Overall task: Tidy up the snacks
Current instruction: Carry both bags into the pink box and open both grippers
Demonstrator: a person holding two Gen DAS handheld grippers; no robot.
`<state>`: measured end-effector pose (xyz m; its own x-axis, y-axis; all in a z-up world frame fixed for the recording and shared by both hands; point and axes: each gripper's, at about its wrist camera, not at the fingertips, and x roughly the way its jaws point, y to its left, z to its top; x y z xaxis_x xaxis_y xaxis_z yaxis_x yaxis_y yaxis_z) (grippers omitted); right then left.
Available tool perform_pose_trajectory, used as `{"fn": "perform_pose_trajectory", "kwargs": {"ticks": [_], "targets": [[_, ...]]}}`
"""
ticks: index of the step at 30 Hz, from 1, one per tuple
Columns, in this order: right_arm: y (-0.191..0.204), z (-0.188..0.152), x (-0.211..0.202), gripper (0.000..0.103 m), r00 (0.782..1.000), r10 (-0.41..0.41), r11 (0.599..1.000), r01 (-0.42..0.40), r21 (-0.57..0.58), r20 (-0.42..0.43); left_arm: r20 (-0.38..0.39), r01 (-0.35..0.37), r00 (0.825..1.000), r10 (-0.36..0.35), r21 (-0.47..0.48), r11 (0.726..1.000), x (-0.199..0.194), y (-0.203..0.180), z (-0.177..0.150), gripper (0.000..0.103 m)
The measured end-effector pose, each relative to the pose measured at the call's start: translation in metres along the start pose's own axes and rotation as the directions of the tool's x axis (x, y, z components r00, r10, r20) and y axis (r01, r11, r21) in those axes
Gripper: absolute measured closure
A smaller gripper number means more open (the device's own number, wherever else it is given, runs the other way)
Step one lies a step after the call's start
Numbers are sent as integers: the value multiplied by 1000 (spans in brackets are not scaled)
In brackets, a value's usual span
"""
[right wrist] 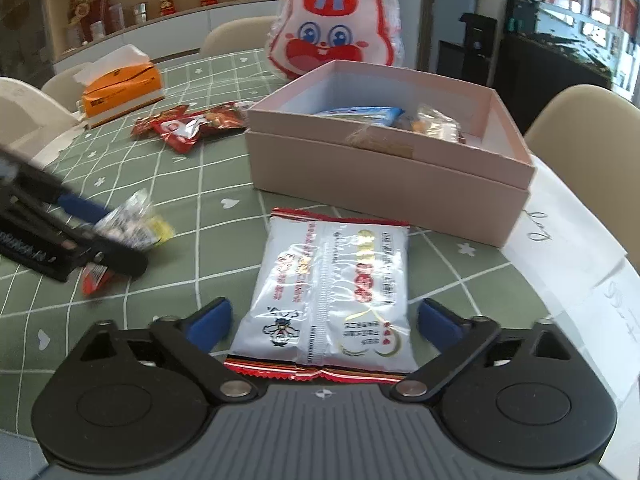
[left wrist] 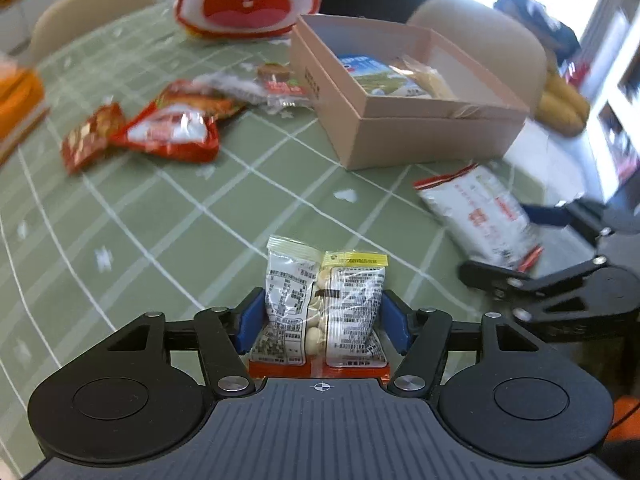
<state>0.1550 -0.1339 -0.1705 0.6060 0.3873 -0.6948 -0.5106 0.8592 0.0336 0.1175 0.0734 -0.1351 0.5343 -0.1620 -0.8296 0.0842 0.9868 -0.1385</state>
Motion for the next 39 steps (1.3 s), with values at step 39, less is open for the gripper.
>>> {"fn": "perform_pose_trajectory", "kwargs": {"ticks": [39], "targets": [[-135, 225, -64, 29, 995, -2, 997, -5, 76, 99, 240, 203, 958, -156, -184, 962, 34, -74, 172, 42]]}}
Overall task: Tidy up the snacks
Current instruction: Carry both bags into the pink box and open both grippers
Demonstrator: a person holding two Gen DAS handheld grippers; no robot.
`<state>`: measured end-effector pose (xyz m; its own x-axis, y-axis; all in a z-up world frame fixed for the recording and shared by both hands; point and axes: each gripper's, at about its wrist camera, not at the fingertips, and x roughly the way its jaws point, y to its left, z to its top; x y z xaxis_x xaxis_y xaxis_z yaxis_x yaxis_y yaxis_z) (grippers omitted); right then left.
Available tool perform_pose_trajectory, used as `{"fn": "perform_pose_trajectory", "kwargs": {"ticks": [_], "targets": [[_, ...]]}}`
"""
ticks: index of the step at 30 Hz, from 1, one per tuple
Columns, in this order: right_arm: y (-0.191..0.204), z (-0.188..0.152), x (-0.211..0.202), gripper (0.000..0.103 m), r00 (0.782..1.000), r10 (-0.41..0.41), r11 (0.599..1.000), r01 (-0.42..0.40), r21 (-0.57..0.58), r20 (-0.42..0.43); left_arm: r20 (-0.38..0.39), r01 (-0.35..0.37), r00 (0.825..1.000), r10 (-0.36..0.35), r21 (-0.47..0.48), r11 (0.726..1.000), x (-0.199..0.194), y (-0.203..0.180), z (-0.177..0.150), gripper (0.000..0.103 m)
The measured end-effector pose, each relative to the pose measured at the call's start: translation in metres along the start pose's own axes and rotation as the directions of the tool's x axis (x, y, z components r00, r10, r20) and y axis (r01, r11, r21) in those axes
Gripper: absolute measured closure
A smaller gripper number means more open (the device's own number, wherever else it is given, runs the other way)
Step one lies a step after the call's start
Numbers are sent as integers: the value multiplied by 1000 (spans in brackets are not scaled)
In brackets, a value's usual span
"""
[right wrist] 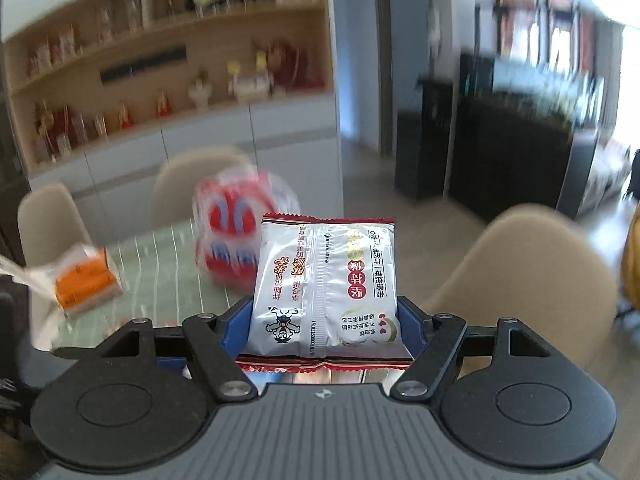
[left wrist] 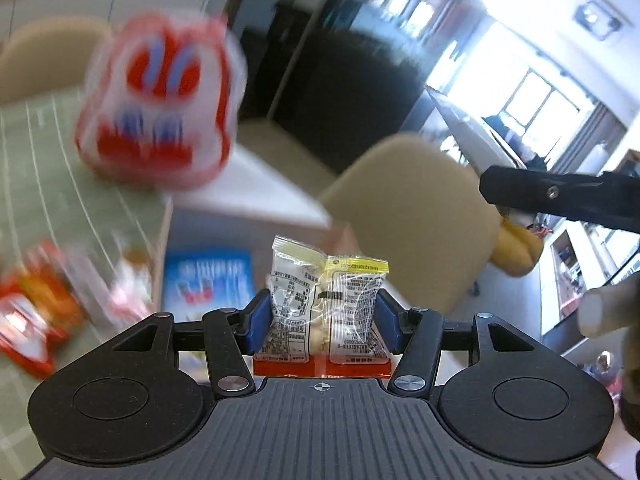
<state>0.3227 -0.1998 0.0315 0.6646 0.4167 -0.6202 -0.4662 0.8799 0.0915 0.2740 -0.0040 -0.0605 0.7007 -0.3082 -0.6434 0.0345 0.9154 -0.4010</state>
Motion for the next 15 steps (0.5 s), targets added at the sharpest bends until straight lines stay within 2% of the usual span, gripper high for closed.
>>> {"fn": "perform_pose_trajectory", "kwargs": {"ticks": [4, 9, 12, 15], "targets": [[-7, -17, 60, 29, 989, 38, 999, -38, 8, -144, -94, -56, 994, 58, 24, 998, 42, 9, -27, 42], [-5, -28, 121, 29, 961, 86, 996, -81, 30, -262, -87, -69, 993, 78, 106, 992, 46, -3, -45, 41], [5, -36, 144, 29, 944, 109, 994, -112, 8, -310, -92, -52, 994, 59, 78, 996, 42, -4, -54, 40], [15, -42, 169, 29, 910, 119, 990, -138, -19, -397, -71, -77, 994, 80, 44, 996, 38, 2, -57, 42]]}}
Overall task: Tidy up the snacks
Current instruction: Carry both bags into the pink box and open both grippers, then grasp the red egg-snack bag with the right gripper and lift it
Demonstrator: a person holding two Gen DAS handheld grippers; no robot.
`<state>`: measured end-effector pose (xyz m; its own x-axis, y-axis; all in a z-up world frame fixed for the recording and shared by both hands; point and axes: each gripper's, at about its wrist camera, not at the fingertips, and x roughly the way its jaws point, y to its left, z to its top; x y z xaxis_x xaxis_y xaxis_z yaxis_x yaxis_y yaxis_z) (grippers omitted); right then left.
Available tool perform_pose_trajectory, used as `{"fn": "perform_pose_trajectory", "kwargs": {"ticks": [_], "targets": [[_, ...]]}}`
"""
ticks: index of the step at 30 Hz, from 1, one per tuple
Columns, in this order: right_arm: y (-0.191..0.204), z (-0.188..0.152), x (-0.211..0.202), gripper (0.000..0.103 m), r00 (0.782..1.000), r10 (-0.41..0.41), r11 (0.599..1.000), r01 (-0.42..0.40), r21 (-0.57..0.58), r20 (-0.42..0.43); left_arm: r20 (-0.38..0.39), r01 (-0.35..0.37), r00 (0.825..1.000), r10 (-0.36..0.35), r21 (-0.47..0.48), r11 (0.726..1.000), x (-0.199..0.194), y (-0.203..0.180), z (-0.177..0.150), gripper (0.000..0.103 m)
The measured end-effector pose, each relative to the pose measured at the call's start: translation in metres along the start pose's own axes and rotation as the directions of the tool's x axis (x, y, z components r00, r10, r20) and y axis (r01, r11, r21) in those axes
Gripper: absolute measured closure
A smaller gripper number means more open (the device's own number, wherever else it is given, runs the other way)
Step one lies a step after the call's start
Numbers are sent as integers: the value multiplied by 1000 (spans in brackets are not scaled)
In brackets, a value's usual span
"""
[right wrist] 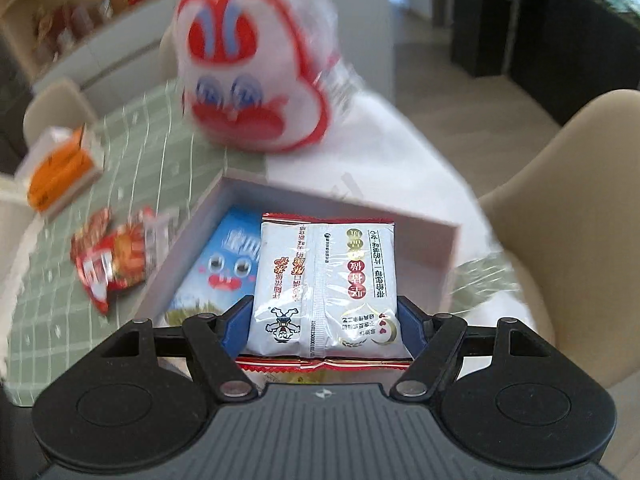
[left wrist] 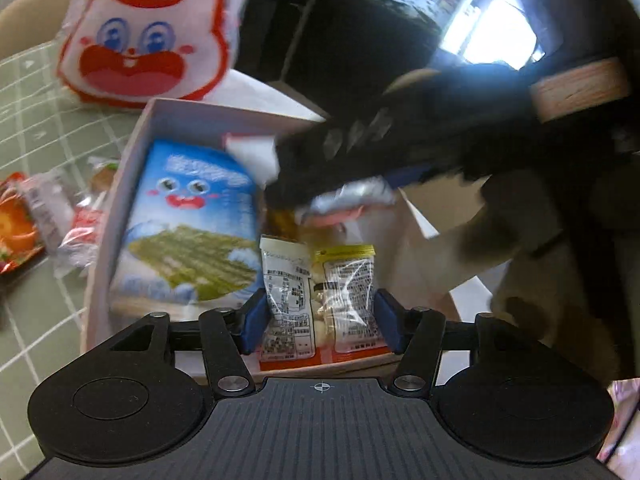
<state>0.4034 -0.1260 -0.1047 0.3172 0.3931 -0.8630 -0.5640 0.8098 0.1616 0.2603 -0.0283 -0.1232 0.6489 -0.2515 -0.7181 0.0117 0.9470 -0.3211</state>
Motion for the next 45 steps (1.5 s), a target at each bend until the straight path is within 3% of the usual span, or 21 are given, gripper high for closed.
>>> {"fn": "perform_pose_trajectory", "kwargs": {"ticks": [3, 5, 8, 13, 20, 25, 29, 33, 37, 40, 45], "targets": [[1, 3, 20, 28, 996, 31, 999, -30, 21, -80, -3, -85, 996, 86, 62, 994, -4, -8, -2, 43], [3, 4, 25, 28, 994, 25, 1000, -25, 0, -103, -1, -89, 996, 89, 77, 993, -7, -10, -3, 42], [3, 5, 15, 28, 994, 35, 999, -34, 6, -108, 15, -56, 998, 56, 28, 998, -17, -4, 0, 43], [-4, 4, -23, 25, 994, 94, 996, -94, -1, -54, 43, -7, 999, 8, -41, 999, -33, 2, 9, 43], [-1, -10, -59, 24, 997, 54, 995, -59, 84, 60, 56, 4, 998, -1, -47, 999, -55, 1, 8, 43], [49, -22, -86, 24, 989, -28, 999, 35, -42, 148, 99, -9, 995, 18, -93, 996, -94, 19, -11, 43], [105, -30, -94, 24, 978, -25, 991, 52, -122, 208, 157, -72, 981, 112, -241, 968, -134, 69, -31, 43], [158, -28, -74, 24, 983, 1, 987, 29, -158, 184, 171, -152, 959, 228, -368, 917, -172, 128, -52, 43], [205, -12, -28, 24, 992, 62, 990, -47, -137, 107, 92, -240, 945, 313, -452, 859, -200, 176, -73, 43], [239, 2, 15, 24, 991, 93, 989, -80, -124, 96, 50, -277, 941, 335, -456, 846, -213, 200, -83, 43], [294, 27, 94, 24, 992, 36, 989, -18, -145, 121, -38, -350, 928, 371, -427, 834, -225, 224, -100, 43]]}}
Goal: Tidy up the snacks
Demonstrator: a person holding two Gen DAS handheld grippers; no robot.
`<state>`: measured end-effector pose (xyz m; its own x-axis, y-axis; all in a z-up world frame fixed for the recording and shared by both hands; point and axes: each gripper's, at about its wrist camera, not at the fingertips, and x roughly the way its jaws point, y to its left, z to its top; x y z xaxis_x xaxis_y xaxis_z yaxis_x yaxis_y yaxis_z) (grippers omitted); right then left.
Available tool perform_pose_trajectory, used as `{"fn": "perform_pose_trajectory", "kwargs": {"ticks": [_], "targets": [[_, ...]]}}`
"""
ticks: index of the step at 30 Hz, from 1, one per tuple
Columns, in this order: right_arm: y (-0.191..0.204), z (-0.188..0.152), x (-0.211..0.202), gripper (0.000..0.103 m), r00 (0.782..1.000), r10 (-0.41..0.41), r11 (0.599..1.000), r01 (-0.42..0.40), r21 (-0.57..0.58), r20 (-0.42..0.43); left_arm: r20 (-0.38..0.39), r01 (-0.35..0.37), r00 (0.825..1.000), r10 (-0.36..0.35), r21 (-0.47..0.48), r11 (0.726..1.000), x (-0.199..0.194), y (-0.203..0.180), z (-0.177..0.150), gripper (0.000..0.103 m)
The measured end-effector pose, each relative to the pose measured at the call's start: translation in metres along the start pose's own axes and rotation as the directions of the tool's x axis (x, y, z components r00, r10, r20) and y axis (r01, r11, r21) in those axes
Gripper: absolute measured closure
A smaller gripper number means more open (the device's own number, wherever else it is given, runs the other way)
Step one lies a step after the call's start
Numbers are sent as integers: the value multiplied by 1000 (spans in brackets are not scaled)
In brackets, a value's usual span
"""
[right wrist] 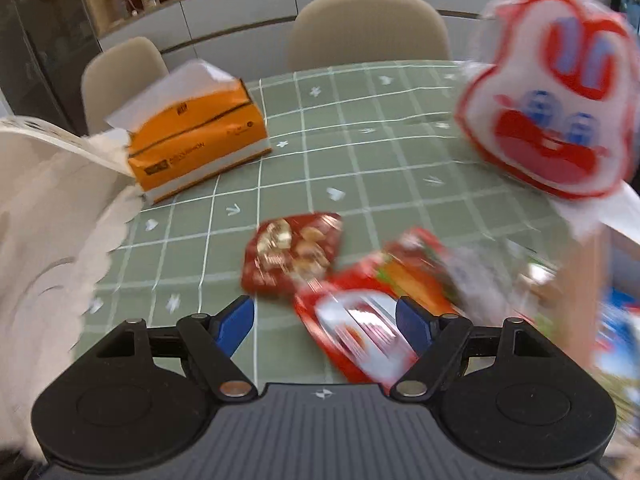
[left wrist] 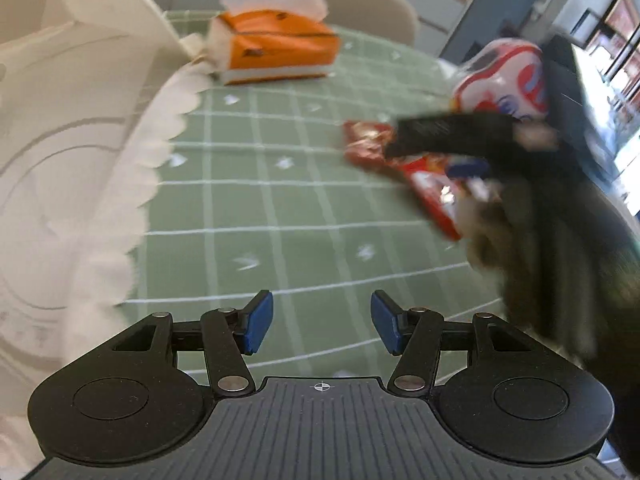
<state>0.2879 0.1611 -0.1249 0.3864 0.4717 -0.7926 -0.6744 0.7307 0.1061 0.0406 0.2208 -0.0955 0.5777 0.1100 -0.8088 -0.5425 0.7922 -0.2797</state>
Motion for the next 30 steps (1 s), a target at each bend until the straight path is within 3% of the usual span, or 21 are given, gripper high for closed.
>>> {"fn": "perform_pose_trajectory", "kwargs": {"ticks": [6, 12, 15, 20, 23, 27, 30], "targets": [[23, 25, 51, 22, 999, -32, 999, 31, -6, -34, -12, 18, 1000, -18, -6, 1000, -8, 18, -12, 44], [36, 19, 46, 30, 997, -62, 993, 56, -106, -49, -18, 28, 999, -29, -30, 999, -8, 34, -16, 44], [39, 2, 26, 32, 998, -50, 986, 42, -160, -46, -26, 25, 999, -26, -30, 999, -6, 38, -17, 44], [34, -51, -38, 35, 997, 68, 983, -74, -168, -41, -52, 29, 998, -31, -27, 999, 2, 37, -20, 47], [24, -85, -75, 35, 994, 101, 984, -105, -147, -30, -53, 39, 998, -40, -31, 999, 5, 33, -21, 48], [-6, -122, -108, 35, 995, 89, 994, -91, -56, -38, -37, 52, 998, -54, -58, 997, 10, 28, -16, 49], [-27, -145, -125, 34, 999, 48, 998, -49, -49, -24, -9, 84, 996, -85, -62, 995, 14, 16, -5, 49]]}}
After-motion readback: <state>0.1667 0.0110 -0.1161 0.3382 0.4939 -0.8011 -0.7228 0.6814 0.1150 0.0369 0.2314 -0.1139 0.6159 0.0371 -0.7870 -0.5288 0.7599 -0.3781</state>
